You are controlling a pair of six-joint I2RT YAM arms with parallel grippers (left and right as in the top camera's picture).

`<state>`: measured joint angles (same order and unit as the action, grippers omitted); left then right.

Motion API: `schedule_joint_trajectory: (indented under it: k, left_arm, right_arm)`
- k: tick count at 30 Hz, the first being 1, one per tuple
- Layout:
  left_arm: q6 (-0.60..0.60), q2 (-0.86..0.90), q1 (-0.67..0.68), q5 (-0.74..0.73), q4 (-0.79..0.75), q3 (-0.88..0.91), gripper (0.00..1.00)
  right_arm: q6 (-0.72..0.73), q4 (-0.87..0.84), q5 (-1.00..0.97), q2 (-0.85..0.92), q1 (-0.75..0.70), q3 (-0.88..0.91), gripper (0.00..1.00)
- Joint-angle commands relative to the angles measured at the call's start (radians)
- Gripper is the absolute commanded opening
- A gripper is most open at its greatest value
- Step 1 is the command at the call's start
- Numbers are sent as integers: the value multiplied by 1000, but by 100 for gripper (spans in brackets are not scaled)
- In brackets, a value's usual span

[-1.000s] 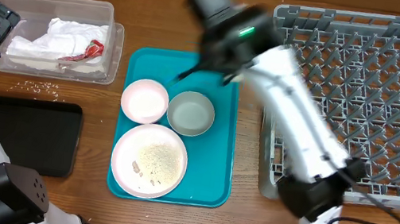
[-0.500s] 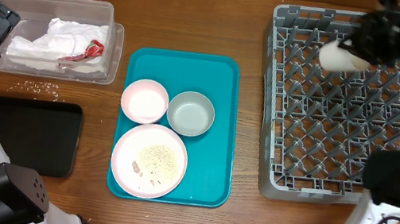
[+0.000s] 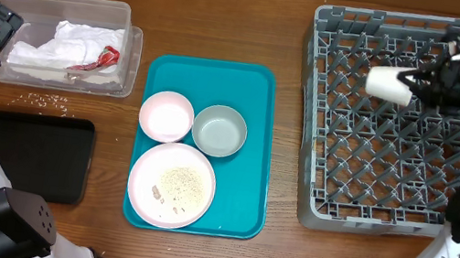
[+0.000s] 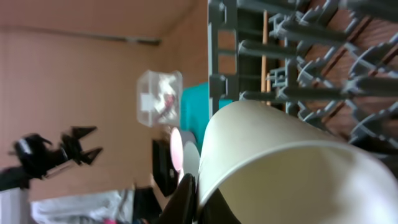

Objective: Sort waste into correct bins and load items into the dishwasher
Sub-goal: 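Carry the white cup with the right gripper to the dish rack, then turn the cup upside down and lower it into the rack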

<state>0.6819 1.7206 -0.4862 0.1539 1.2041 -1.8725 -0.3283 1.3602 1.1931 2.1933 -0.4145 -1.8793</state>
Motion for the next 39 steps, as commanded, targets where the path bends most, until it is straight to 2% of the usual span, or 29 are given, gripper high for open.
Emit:
schedule_joint_trajectory:
  k: [1,6,10,14,34,39]
  left_arm:
    - [14,9,2,10,0,0,100]
    - [14,9,2,10,0,0,100]
    - [14,9,2,10,0,0,100]
    - [14,9,2,10,0,0,100]
    - [14,9,2,10,0,0,100]
    - [14,9,2,10,-1,0,100]
  right_arm:
    - [64,-71,127,-23,-33,64,4]
    - [253,-246,140,-22,-79,102,4]
    - [259,-304,243,-22,-78,102,4]
    - [290,-340,249,-21,-66,102,4]
    - [348,-300,187,79,-51,105,4]
    - [367,-288,69,77,-73,103,4]
